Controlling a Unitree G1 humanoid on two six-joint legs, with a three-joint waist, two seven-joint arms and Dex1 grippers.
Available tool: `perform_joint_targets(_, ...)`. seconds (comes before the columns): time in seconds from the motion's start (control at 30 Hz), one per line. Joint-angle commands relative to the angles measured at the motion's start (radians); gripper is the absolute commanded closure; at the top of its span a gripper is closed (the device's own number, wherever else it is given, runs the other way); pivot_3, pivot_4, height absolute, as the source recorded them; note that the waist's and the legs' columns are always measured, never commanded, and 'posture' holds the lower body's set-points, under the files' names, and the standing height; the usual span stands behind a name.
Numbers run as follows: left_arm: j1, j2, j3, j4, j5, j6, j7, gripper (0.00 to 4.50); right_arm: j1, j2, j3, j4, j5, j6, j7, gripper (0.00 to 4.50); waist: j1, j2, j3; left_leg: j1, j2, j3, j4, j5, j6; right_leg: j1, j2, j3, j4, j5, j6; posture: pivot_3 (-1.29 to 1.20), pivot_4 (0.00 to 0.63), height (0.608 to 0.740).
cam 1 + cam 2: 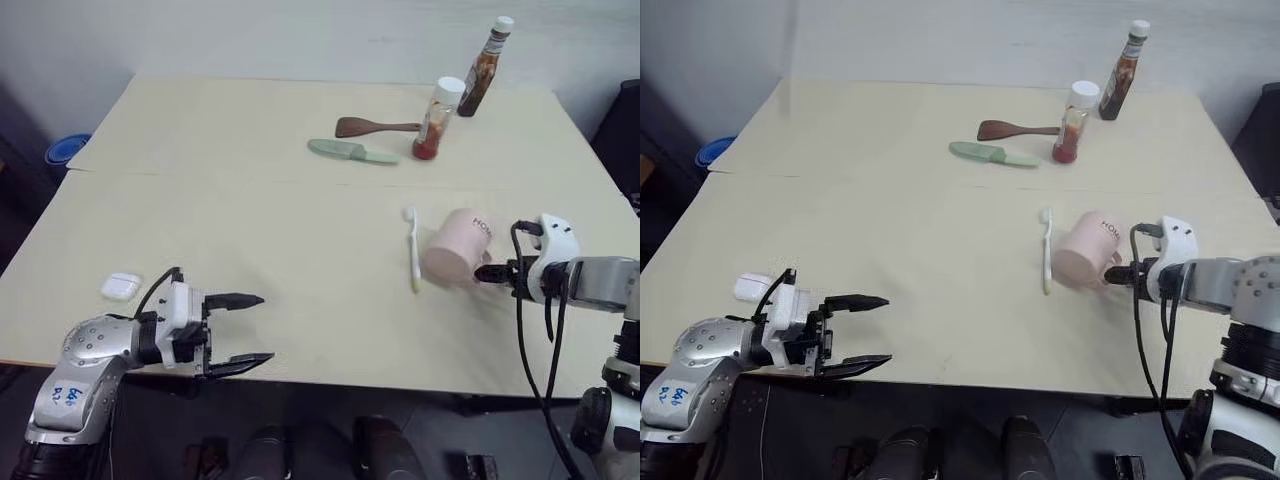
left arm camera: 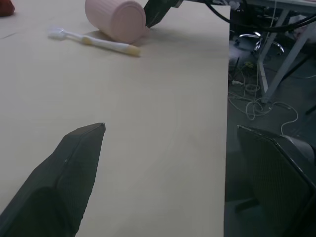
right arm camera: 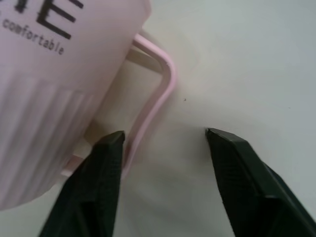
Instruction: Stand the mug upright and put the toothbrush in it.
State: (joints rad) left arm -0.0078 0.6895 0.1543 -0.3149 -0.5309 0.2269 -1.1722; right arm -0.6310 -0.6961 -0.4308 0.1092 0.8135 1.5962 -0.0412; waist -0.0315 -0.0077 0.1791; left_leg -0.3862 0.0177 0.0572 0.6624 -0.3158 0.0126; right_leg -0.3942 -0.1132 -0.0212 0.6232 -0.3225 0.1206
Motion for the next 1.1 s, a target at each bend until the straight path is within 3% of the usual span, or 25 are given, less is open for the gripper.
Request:
perform_joint_targets(0.03,-0.020,0.008,0.011,-0.028,-0.038,-0.007,-0.008,0.00,-0.018,0.026,-0.005,0.073,-0.051,-0.002,0.042,3.34,0.000,0.000,0.000,0.000,0.000,0.000,0.000,0.000,0.000,0.000,0.000,0.000,0.000,0.000,0.000,0.00,0.150,0.740)
perform_joint_targets(0.17,-0.003,0.015,0.024,-0.014,-0.025,-0.016,0.001,0.00,-0.018,0.042,-0.050,0.104,-0.088,-0.045,0.087,4.46,-0.001,-0.001,-0.001,0.000,0.000,0.001,0.000,0.000,0.000,0.000,0.000,0.000,0.000,0.000,0.000,0.00,0.150,0.740)
perform_joint_targets(0.23,0.013,0.011,0.042,-0.011,-0.028,-0.013,0.017,0.00,0.011,0.053,-0.071,0.066,-0.070,-0.136,0.166,4.46,0.000,-0.002,-0.001,0.000,0.000,0.001,0.000,0.000,0.000,0.000,0.000,0.000,0.000,0.000,0.000,0.00,0.150,0.740)
perform_joint_targets(0.37,0.074,0.007,0.092,-0.038,-0.050,0.003,0.055,0.00,0.161,-0.006,0.035,-0.138,-0.131,-0.557,0.493,4.46,0.001,0.001,0.000,-0.001,0.000,0.000,-0.001,-0.001,0.001,-0.001,0.001,0.000,0.000,0.000,0.000,0.00,0.150,0.740)
perform_joint_targets(0.5,0.141,-0.007,0.158,-0.058,-0.090,0.031,0.101,0.00,0.207,0.159,0.071,-0.230,-0.179,-1.033,0.703,4.46,-0.008,0.001,0.001,-0.001,0.000,0.003,-0.001,-0.001,0.001,-0.001,0.002,0.001,0.000,0.001,0.002,0.00,0.150,0.740)
perform_joint_targets(0.6,0.154,-0.013,0.179,-0.034,-0.086,0.018,0.119,0.00,0.214,0.269,0.247,-0.208,-0.315,-1.301,0.802,4.46,-0.008,0.001,0.001,0.001,0.001,0.003,-0.001,-0.001,-0.001,-0.001,0.003,0.000,0.000,0.001,0.002,0.00,0.150,0.740)
perform_joint_targets(0.83,0.153,-0.046,0.181,-0.036,-0.079,0.004,0.163,0.00,0.162,0.496,0.509,0.108,-0.620,-1.790,0.767,4.46,-0.006,0.001,0.001,0.000,-0.001,0.002,-0.001,0.002,-0.006,-0.002,0.000,-0.001,0.004,0.001,0.002,0.00,0.150,0.740)
perform_joint_targets(0.9,0.173,-0.053,0.182,-0.052,-0.081,0.010,0.174,0.00,0.147,0.520,0.548,0.238,-0.703,-1.934,0.737,4.46,-0.006,0.000,0.000,0.000,-0.002,0.002,-0.001,0.002,-0.006,-0.002,-0.001,-0.001,0.003,0.001,0.002,0.00,0.150,0.740)
perform_joint_targets(1.0,0.201,-0.041,0.172,-0.067,-0.078,0.015,0.163,0.00,0.137,0.531,0.547,0.344,-0.708,-2.032,0.747,4.46,-0.006,0.000,0.000,0.000,-0.002,0.002,-0.001,0.002,-0.006,-0.002,-0.002,-0.001,0.003,0.001,0.001,0.00,0.150,0.740)
perform_joint_targets(1.1,0.200,-0.034,0.177,-0.061,-0.089,0.021,0.162,0.00,0.139,0.503,0.551,0.377,-0.725,-2.102,0.764,3.74,-0.007,0.000,0.000,0.000,-0.002,0.002,-0.001,0.002,-0.007,-0.002,-0.002,-0.001,0.003,0.001,0.001,0.00,0.150,0.740)
